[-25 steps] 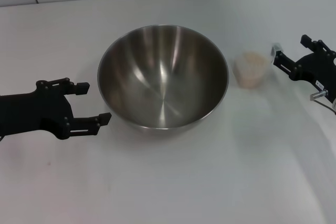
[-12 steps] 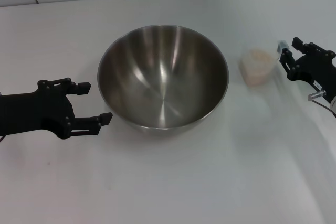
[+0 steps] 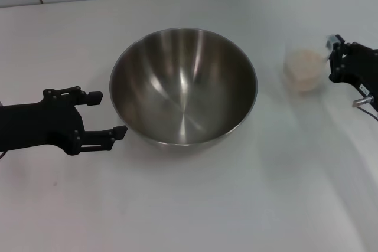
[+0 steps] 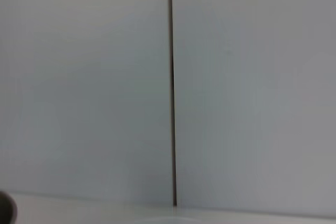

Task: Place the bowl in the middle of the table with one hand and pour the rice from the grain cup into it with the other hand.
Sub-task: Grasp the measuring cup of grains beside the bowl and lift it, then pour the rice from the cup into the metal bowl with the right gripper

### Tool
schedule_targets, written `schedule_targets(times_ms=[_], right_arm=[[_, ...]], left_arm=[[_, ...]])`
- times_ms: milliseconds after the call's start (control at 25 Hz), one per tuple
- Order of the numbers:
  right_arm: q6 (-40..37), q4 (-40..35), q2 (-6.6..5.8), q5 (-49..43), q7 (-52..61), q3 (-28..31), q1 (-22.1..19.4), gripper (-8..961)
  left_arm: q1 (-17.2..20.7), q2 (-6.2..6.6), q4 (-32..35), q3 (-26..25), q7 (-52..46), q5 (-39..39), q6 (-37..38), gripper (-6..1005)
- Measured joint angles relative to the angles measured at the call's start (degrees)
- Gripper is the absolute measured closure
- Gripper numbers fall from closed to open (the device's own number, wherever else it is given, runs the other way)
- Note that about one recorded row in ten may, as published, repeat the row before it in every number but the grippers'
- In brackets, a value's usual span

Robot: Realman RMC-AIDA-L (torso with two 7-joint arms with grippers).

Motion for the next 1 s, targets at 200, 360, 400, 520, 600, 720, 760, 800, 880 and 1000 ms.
schedule_targets(times_ms=[200,360,400,520,600,720,760,800,880,1000], right_arm=[[-8.16,0.47,0.07,0.18,-1.72,2.67,-1.10,934],[-19.55,2.10,0.08,0.67,-6.11,3.98,-1.49,936],[-22.99,3.00,0.08,0.71,-8.86,4.23,-1.19,936],[-29.02,6.40,0.08,0.57,-20.17,3.97,0.74,937],[-30.04,9.41,0.09,-0.37,-30.51,3.01,2.75,937],[-29.20,13.92,0.08,-3.57,-47.76,1.39,5.15,937],[-28.72,15.28,0.10,-4.64,-52.55,1.18,5.59,937],[-27.53,17.08,0.11,-5.94,-59.65,1.18,6.03,937],[-24.44,20.75,0.15,-7.78,-76.71,1.25,6.90,938],[-20.66,24.22,0.31,-8.27,-96.79,1.13,7.54,938]], left_arm=[[-0.26,0.00,0.14,-0.01,0.00,0.00,-0.01,155],[-0.35,0.00,0.39,-0.07,0.00,0.01,0.00,155],[-0.35,0.00,0.43,-0.08,0.00,0.01,-0.02,155],[-0.35,0.00,0.50,-0.12,0.13,0.01,-0.05,155],[-0.35,0.01,0.53,-0.23,0.22,0.00,-0.07,155],[-0.35,0.05,0.65,-0.33,0.25,-0.02,-0.09,155],[-0.34,0.05,0.70,-0.35,0.25,-0.02,-0.09,155],[-0.37,0.06,0.75,-0.38,0.26,-0.02,-0.09,155],[-0.52,0.07,0.77,-0.40,0.26,-0.02,-0.09,155],[-0.83,0.09,0.79,-0.28,0.26,-0.02,-0.09,155]])
